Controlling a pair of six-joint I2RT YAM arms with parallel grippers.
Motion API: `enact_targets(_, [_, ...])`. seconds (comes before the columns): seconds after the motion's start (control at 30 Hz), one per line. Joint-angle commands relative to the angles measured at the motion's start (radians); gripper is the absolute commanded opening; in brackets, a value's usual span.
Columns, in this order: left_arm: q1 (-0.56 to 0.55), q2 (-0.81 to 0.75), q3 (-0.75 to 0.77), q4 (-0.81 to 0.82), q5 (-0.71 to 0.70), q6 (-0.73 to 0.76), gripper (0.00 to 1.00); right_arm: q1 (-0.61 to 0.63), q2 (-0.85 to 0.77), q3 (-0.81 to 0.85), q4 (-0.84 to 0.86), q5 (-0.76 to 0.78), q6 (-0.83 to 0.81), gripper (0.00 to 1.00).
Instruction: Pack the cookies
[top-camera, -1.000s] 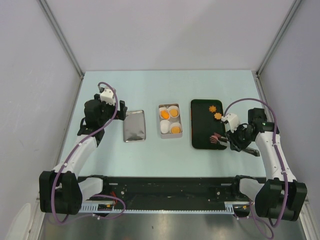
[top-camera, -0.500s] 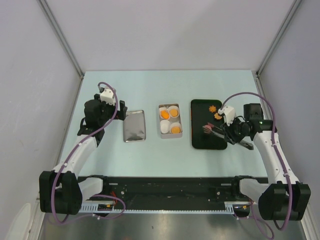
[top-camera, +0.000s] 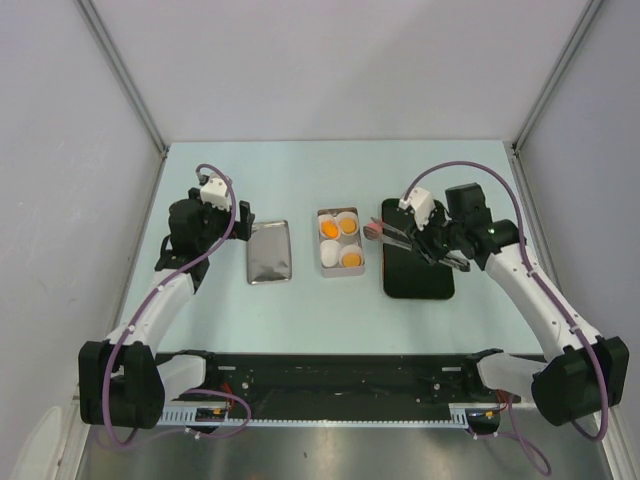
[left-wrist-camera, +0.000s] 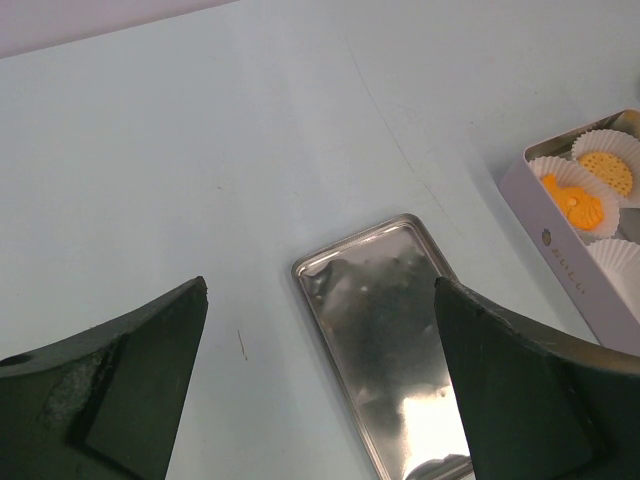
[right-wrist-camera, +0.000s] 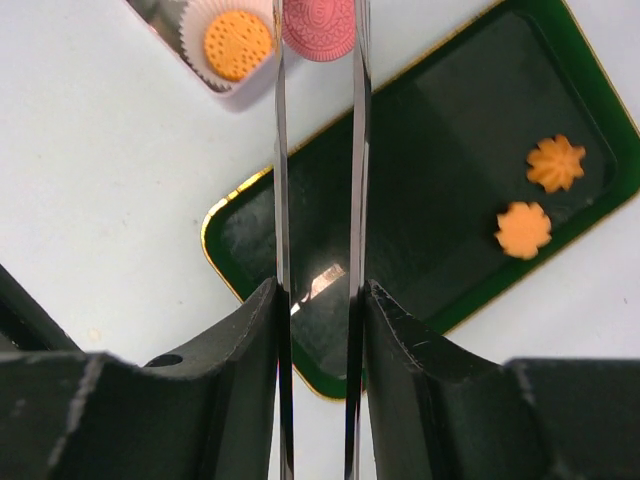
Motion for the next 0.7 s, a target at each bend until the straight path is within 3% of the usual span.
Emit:
enact_targets(0.0, [-0.007, 0.003, 0.004, 0.036, 0.006, 0.018, 1.0, 0.073, 0.051, 0.058, 0.089, 0.02, 0.053, 0.26])
enact_targets(0.27, [-0.007, 0.002, 0.005, 0.032, -0.001, 0.021, 1.0, 0.187, 0.16, 0.107, 0.156, 0.048, 0.077, 0.26])
enact_targets(0.67, [-0.007, 0.0, 0.005, 0.032, -0.001, 0.021, 1.0, 0.244, 0.266, 0.126, 0.208, 0.055, 0.093, 0.26])
